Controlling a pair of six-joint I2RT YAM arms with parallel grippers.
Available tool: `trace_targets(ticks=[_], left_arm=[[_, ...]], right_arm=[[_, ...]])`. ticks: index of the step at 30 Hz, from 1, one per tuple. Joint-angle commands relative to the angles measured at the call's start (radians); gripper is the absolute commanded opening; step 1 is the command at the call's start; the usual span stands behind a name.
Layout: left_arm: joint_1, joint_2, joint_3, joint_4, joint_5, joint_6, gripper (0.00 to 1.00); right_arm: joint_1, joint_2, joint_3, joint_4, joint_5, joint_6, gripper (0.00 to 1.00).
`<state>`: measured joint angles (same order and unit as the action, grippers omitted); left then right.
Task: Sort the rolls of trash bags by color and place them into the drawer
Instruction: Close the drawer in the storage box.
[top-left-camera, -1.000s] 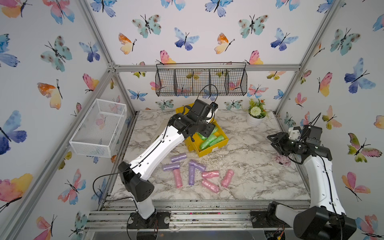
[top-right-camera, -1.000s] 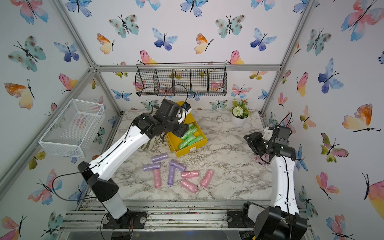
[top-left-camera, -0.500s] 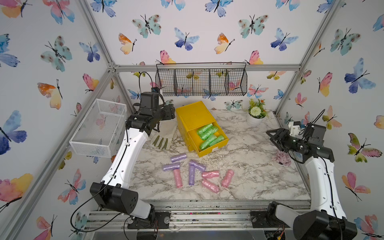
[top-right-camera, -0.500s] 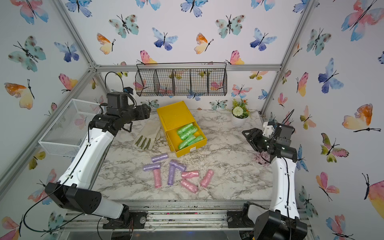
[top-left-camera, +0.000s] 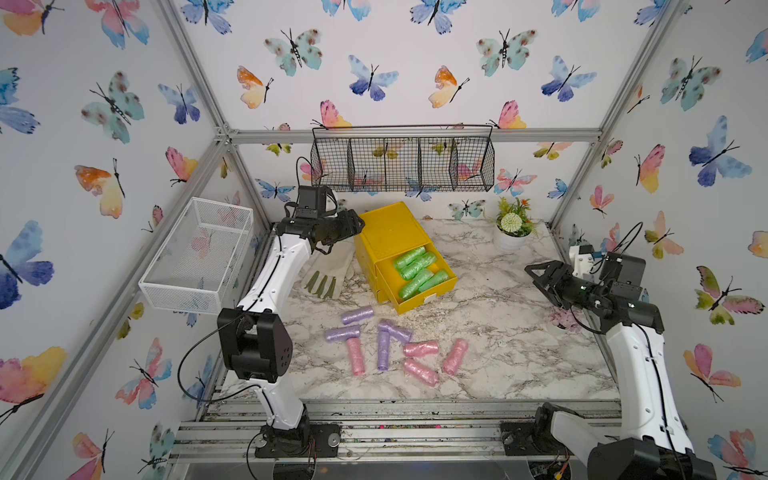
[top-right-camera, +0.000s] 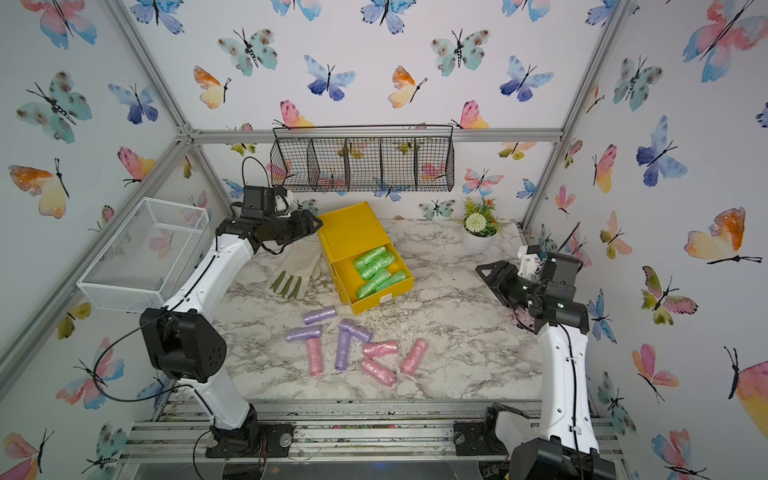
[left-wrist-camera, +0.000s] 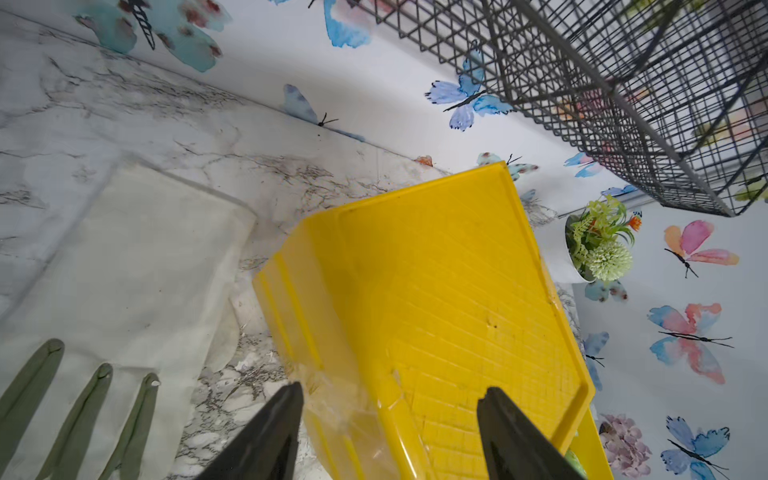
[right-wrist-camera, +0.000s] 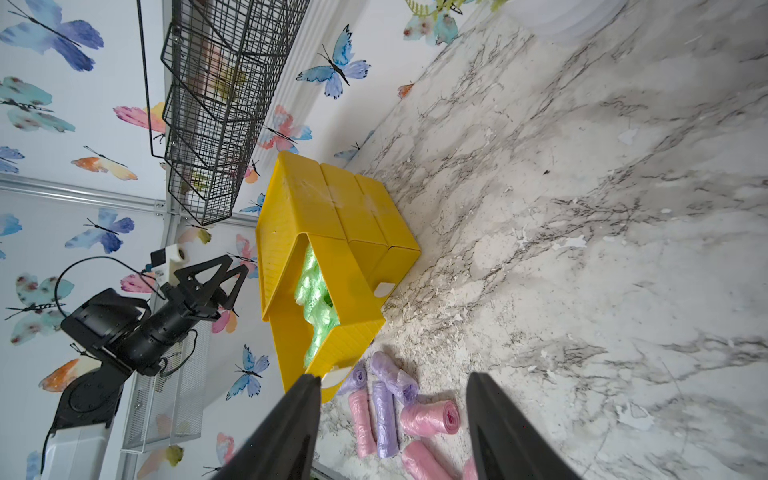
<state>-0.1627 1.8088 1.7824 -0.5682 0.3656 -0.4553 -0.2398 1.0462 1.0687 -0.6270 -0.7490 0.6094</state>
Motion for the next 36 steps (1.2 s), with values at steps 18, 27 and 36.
trace_targets(ticks=[18,27,36], left_arm=[[-0.012,0.127,0.066,-0.033,0.032,-0.009,0.57],[-0.033,0.138,0.052,-0.031,0.032,-0.003,0.51],[-0.035,0.127,0.023,-0.022,0.030,-0.009,0.49]], right_arm=[[0.133,-0.226,-0.211,-0.004,-0.022,-0.044,0.60],[0.181,-0.331,-0.345,0.097,-0.071,0.021,0.58],[0.220,-0.409,-0.478,0.296,-0.116,0.158,0.55]])
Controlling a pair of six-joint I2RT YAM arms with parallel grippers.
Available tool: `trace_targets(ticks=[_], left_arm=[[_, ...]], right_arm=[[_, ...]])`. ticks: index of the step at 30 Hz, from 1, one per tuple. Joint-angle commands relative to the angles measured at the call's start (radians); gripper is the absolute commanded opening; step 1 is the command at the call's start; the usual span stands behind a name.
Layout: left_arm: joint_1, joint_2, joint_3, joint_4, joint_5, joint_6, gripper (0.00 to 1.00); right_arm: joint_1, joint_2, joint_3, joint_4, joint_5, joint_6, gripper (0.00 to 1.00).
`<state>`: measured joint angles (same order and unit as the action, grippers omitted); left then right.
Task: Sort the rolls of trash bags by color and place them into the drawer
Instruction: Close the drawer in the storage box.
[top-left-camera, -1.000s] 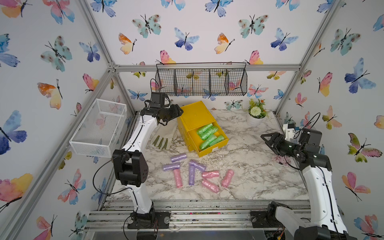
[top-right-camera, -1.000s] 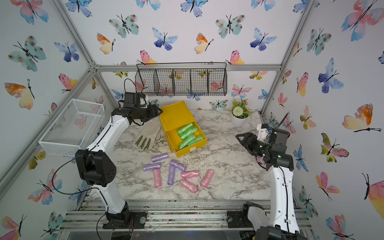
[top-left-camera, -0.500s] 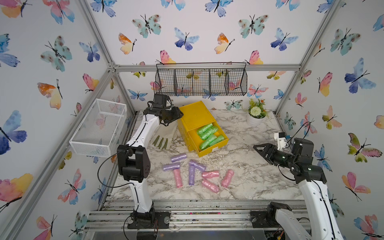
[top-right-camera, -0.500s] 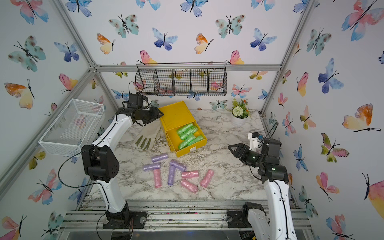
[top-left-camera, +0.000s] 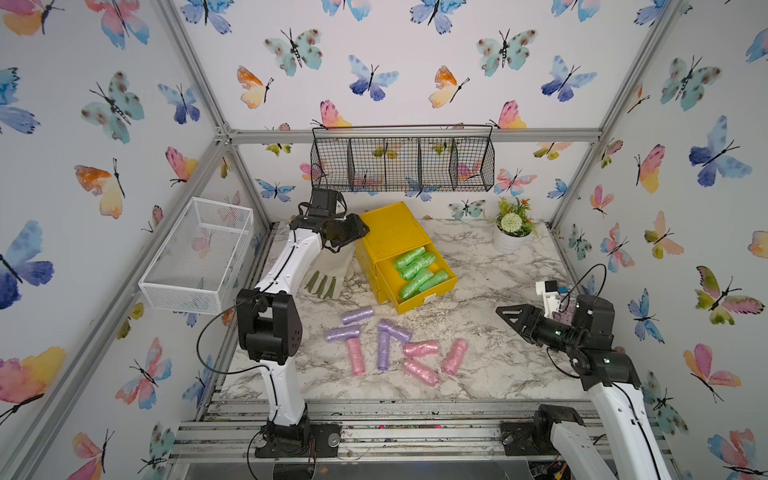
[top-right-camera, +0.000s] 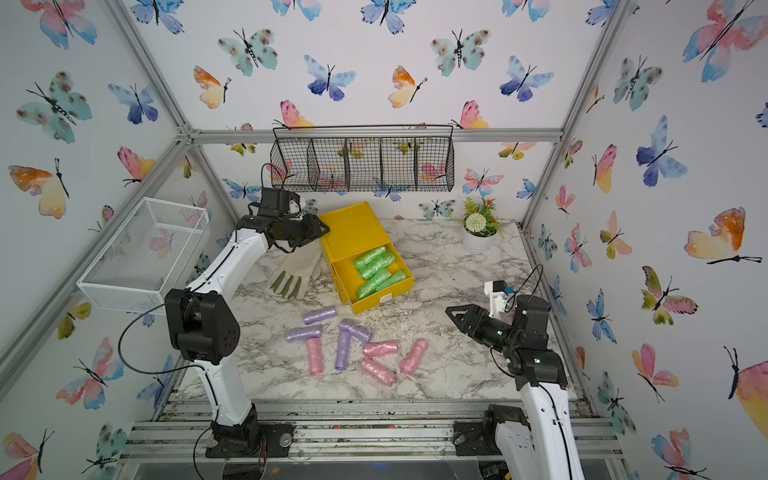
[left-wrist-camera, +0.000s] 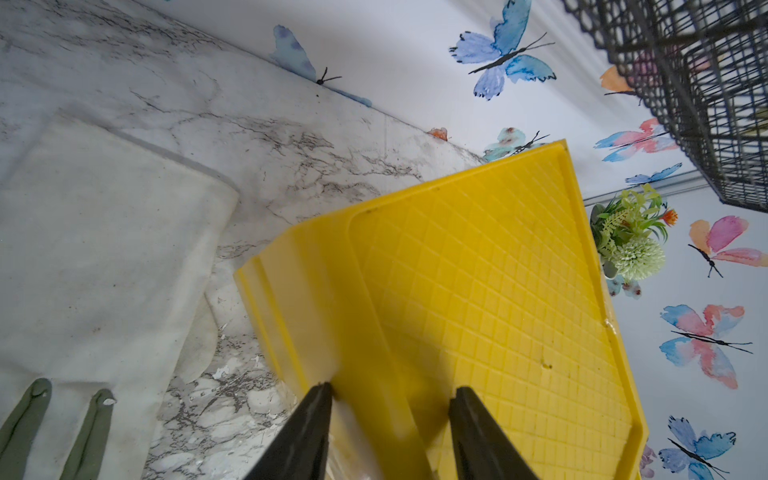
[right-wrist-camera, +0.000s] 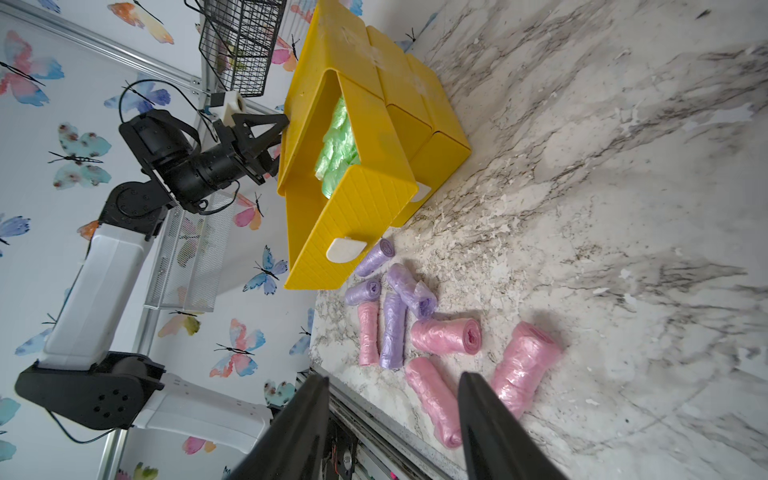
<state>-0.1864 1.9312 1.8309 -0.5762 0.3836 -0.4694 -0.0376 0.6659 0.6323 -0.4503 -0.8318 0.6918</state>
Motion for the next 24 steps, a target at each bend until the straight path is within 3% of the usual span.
trace_targets(ticks=[1,8,19,24], left_arm=[[-0.013,0.005,-0.028,-0.014,0.012,0.005,0.49],[-0.026,0.010,-0.031,-0.013,0.001,0.003,0.49],[-0.036,0.013,-0.032,-0.013,0.001,-0.002,0.49],[-0.036,0.012,-0.032,-0.013,0.005,0.001,0.49]], right_arm=[[0.031,-0.044,-0.065,0.159,-0.029,0.109,0.55],[0.177,-0.041,-0.084,0.224,0.093,0.178,0.52],[0.549,0.208,-0.053,0.416,0.359,0.233,0.49],[0.596,0.294,-0.033,0.515,0.417,0.266,0.49]])
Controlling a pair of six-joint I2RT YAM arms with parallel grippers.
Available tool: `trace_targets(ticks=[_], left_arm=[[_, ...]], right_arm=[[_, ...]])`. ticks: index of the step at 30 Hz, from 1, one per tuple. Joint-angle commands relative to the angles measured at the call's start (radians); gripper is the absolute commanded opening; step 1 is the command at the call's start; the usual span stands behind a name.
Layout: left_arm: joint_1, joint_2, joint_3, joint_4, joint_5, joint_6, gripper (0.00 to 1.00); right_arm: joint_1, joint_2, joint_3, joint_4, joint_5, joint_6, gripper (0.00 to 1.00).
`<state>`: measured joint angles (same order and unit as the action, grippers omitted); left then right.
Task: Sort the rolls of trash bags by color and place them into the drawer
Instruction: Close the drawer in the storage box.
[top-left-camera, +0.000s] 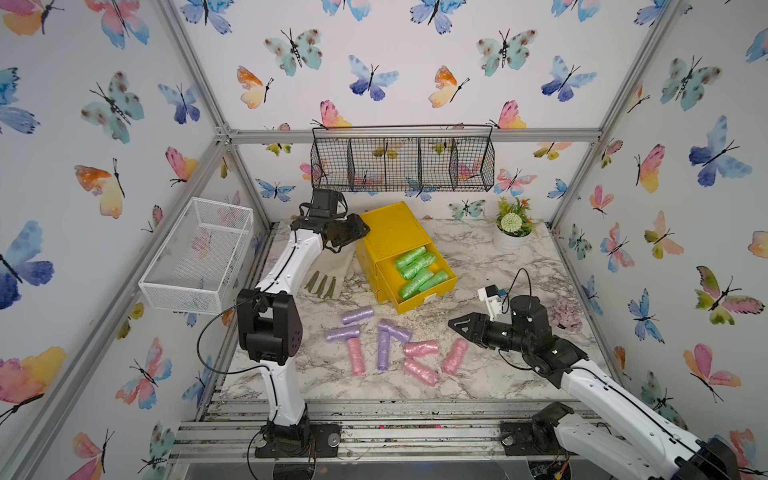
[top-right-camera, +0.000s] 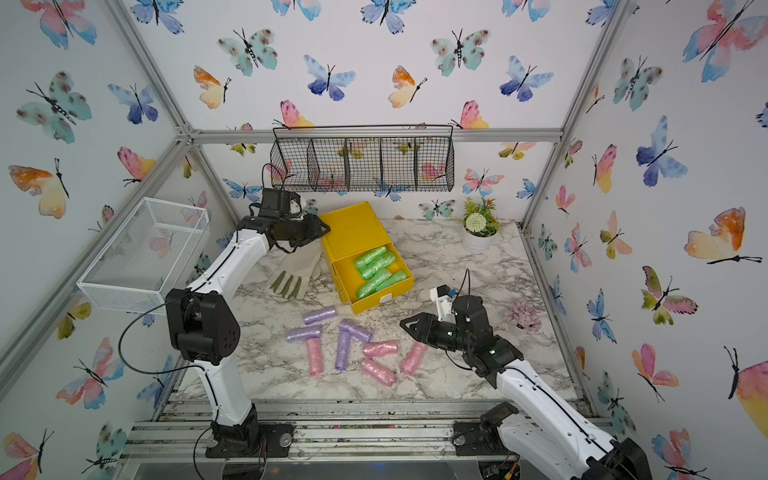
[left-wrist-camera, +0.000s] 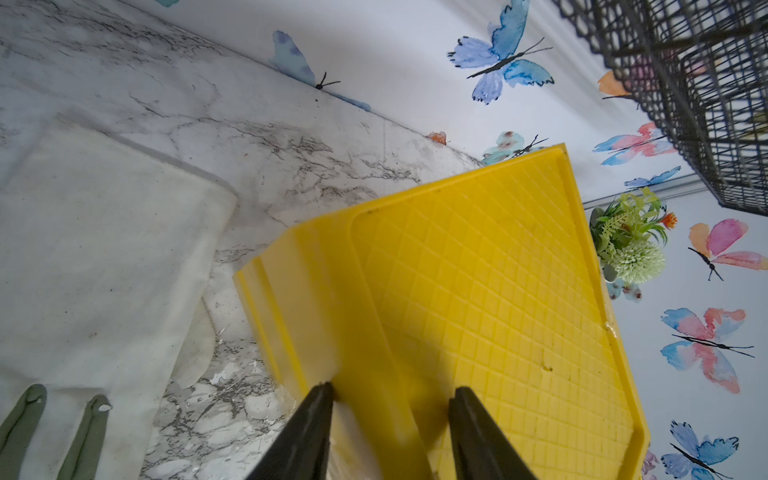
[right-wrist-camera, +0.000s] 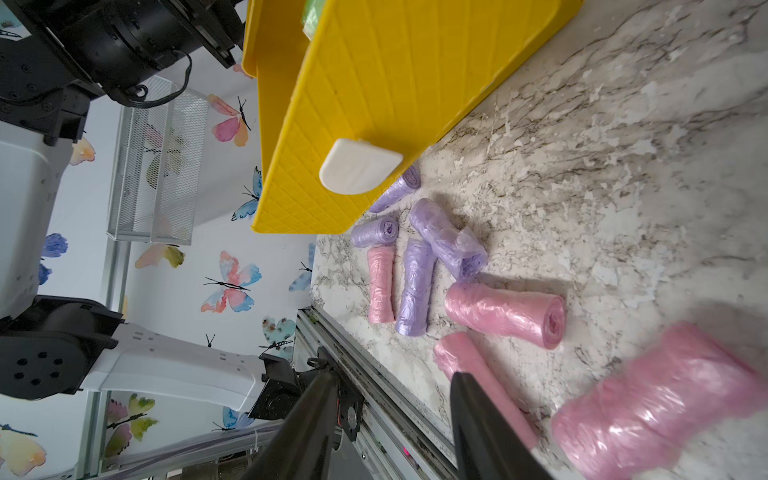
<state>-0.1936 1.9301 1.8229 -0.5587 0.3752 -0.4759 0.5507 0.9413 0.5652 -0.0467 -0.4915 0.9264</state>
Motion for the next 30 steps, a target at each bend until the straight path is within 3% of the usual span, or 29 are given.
trace_targets(ticks=[1,17,30], left_arm=[[-0.029,0.012,-0.028,-0.030,0.012,0.009,0.49],[-0.030,0.020,-0.037,-0.030,0.024,0.018,0.49],[-0.032,0.023,-0.056,-0.030,0.032,0.031,0.48]], right_arm=[[0.009,0.031,0.037,0.128,0.084,0.037,0.49],[0.046,0.264,0.120,0.302,0.136,0.086,0.48],[0.051,0.405,0.234,0.327,0.191,0.092,0.46]])
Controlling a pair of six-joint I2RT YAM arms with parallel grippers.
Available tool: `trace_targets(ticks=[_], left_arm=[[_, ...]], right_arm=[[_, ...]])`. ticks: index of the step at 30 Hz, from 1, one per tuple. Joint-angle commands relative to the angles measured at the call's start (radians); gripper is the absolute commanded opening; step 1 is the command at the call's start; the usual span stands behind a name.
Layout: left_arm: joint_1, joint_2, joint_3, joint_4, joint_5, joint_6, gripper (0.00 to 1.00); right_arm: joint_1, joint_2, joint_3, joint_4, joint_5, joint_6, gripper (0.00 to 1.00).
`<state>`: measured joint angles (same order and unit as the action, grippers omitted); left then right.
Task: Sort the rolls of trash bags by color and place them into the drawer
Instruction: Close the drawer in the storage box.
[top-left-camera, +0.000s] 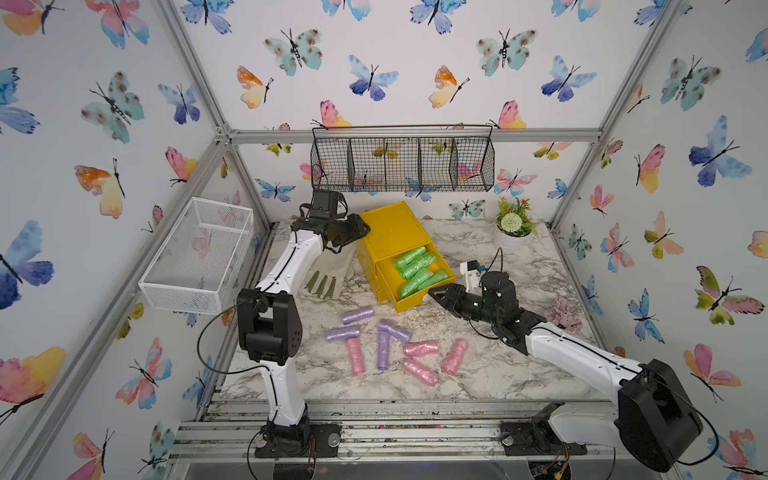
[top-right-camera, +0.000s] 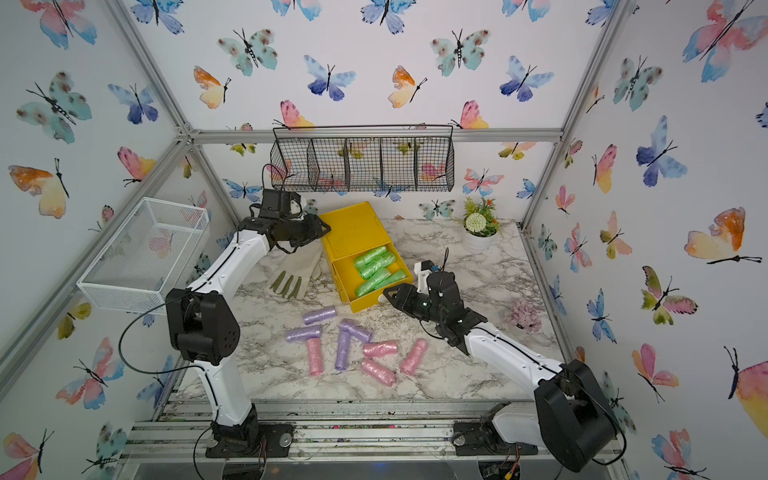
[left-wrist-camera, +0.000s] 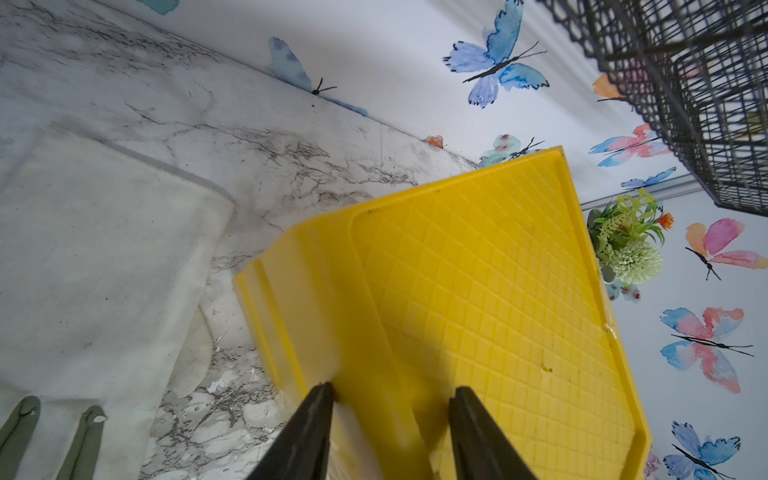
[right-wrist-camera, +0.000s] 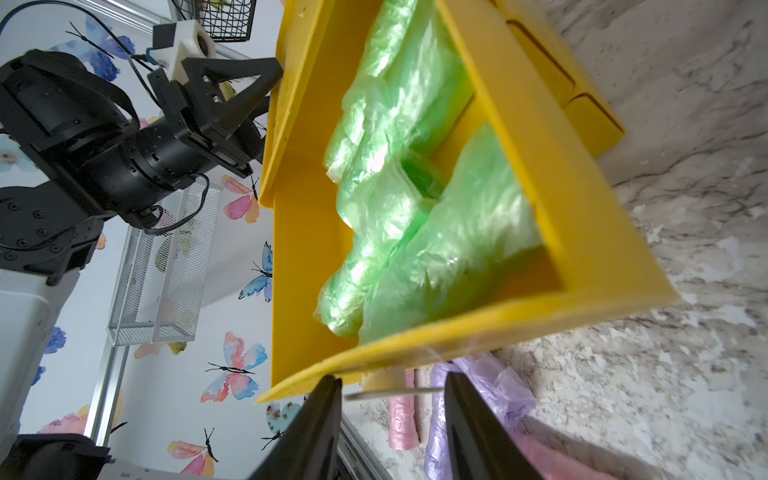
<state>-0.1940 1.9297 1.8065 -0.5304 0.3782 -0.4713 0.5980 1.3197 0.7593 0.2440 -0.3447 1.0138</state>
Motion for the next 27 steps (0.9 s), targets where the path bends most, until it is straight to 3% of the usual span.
trace_targets(ticks=[1,27], left_arm=[[-0.032,0.022,-0.041,-0.059,0.026,0.028,0.48],[-0.030,0.013,-0.067,-0.063,0.050,0.055,0.48]], right_arm=[[0.004,0.040,0.049,0.038,0.053,0.004,0.46],[0.005,0.463,0.442,0.014,0.122,0.005,0.46]])
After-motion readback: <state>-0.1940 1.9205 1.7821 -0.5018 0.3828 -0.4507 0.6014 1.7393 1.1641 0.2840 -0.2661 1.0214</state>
